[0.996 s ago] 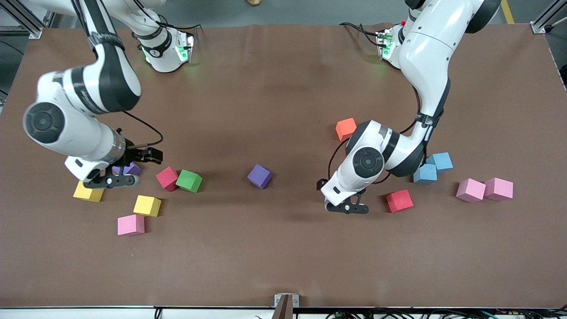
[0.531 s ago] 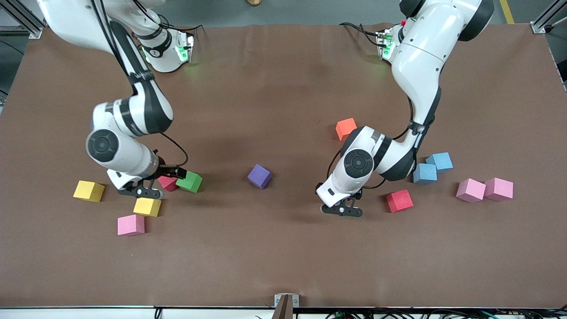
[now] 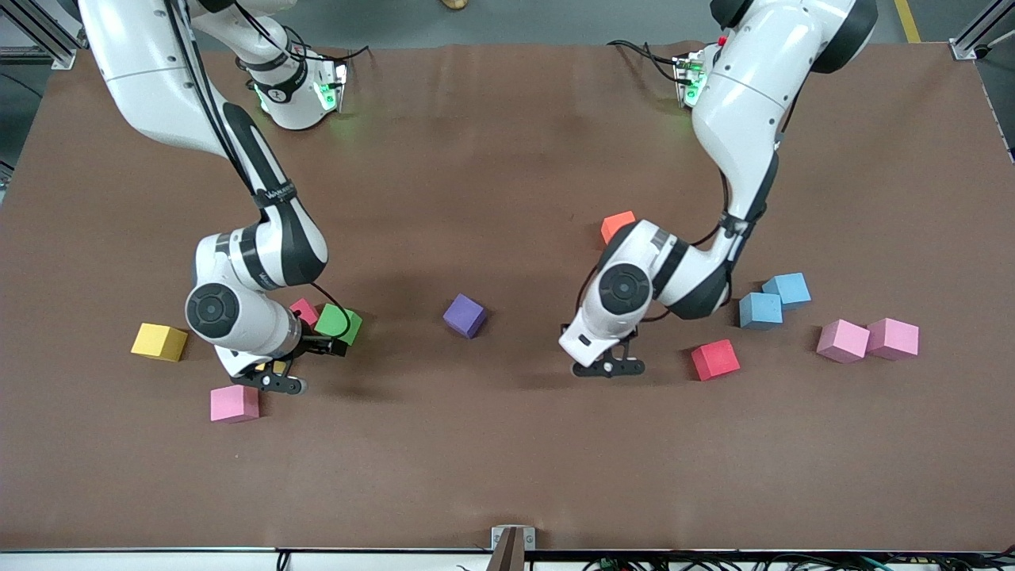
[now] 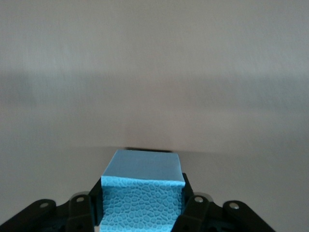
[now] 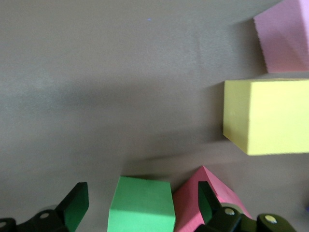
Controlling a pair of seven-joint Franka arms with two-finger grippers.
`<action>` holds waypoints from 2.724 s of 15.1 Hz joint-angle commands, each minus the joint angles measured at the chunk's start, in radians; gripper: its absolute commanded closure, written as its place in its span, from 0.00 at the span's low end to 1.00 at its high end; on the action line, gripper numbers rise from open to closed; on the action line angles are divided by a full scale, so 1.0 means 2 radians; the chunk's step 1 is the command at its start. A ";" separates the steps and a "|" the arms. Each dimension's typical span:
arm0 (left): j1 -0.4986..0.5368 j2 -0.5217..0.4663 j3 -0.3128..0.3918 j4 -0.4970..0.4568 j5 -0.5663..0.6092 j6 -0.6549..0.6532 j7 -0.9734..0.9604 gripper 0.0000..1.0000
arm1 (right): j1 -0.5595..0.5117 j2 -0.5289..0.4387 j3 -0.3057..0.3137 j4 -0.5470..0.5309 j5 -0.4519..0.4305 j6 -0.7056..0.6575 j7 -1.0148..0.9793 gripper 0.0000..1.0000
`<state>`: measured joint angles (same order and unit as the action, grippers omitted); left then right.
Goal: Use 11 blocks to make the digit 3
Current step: 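Grasp the blue cube with the left gripper while the right gripper grasps green, then carry the blue cube to mid-table and release it with the left gripper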
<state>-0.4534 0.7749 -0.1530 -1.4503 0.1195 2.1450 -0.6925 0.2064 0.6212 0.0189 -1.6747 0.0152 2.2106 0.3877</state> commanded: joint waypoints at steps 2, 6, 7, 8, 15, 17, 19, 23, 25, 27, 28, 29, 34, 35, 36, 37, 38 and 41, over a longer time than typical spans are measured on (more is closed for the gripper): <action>-0.038 -0.094 0.003 -0.104 0.010 -0.013 -0.056 0.87 | 0.001 0.025 0.001 0.021 -0.005 -0.004 0.001 0.00; -0.041 -0.166 -0.050 -0.197 0.005 0.012 -0.113 0.87 | 0.000 0.023 0.001 -0.004 -0.001 -0.004 0.006 0.00; -0.043 -0.167 -0.065 -0.204 0.005 0.013 -0.132 0.87 | 0.000 0.020 0.001 -0.015 0.002 -0.005 0.007 0.00; -0.043 -0.164 -0.078 -0.209 0.005 0.025 -0.158 0.87 | 0.000 0.018 0.001 -0.023 0.002 -0.005 0.011 0.00; -0.095 -0.140 -0.099 -0.258 0.010 0.121 -0.222 0.87 | 0.013 -0.021 0.004 -0.075 0.002 -0.004 0.077 0.01; -0.108 -0.124 -0.098 -0.257 0.033 0.146 -0.243 0.87 | 0.015 -0.024 0.004 -0.078 0.002 -0.005 0.103 0.01; -0.109 -0.111 -0.100 -0.256 0.075 0.151 -0.259 0.87 | 0.020 -0.025 0.004 -0.078 0.002 -0.005 0.107 0.02; -0.108 -0.109 -0.101 -0.252 0.084 0.151 -0.272 0.87 | 0.020 -0.025 0.004 -0.078 0.002 -0.005 0.107 0.08; -0.108 -0.109 -0.101 -0.250 0.084 0.151 -0.281 0.87 | 0.020 -0.025 0.004 -0.078 0.002 -0.004 0.107 0.16; -0.108 -0.109 -0.101 -0.249 0.084 0.151 -0.289 0.87 | 0.018 -0.025 0.005 -0.078 0.005 -0.004 0.107 0.26; -0.108 -0.110 -0.101 -0.249 0.084 0.151 -0.291 0.87 | 0.017 -0.025 0.005 -0.078 0.018 -0.001 0.107 0.31; -0.108 -0.109 -0.101 -0.248 0.084 0.152 -0.291 0.87 | 0.016 -0.025 0.004 -0.078 0.039 0.001 0.106 0.38; -0.113 -0.101 -0.101 -0.235 0.086 0.152 -0.291 0.84 | 0.024 -0.041 0.005 -0.073 0.044 0.008 0.104 0.79; -0.113 -0.101 -0.101 -0.236 0.086 0.152 -0.291 0.83 | 0.026 -0.050 0.005 -0.071 0.044 0.003 0.101 0.79; -0.113 -0.101 -0.101 -0.236 0.086 0.152 -0.291 0.82 | 0.028 -0.060 0.005 -0.069 0.044 0.001 0.101 0.79; -0.113 -0.098 -0.101 -0.237 0.086 0.152 -0.291 0.82 | 0.030 -0.070 0.004 -0.062 0.043 -0.005 0.099 0.79; -0.113 -0.098 -0.101 -0.237 0.086 0.152 -0.290 0.81 | 0.030 -0.075 0.004 -0.052 0.043 -0.017 0.098 0.79; -0.112 -0.098 -0.100 -0.237 0.087 0.151 -0.287 0.56 | 0.027 -0.078 0.003 0.012 0.043 -0.106 0.098 0.78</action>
<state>-0.6747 0.5675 -0.3545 -1.9376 0.2614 2.4422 -1.2475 0.2618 0.4799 0.0301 -1.7196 0.0902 2.1050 0.5849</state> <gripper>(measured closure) 0.458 0.370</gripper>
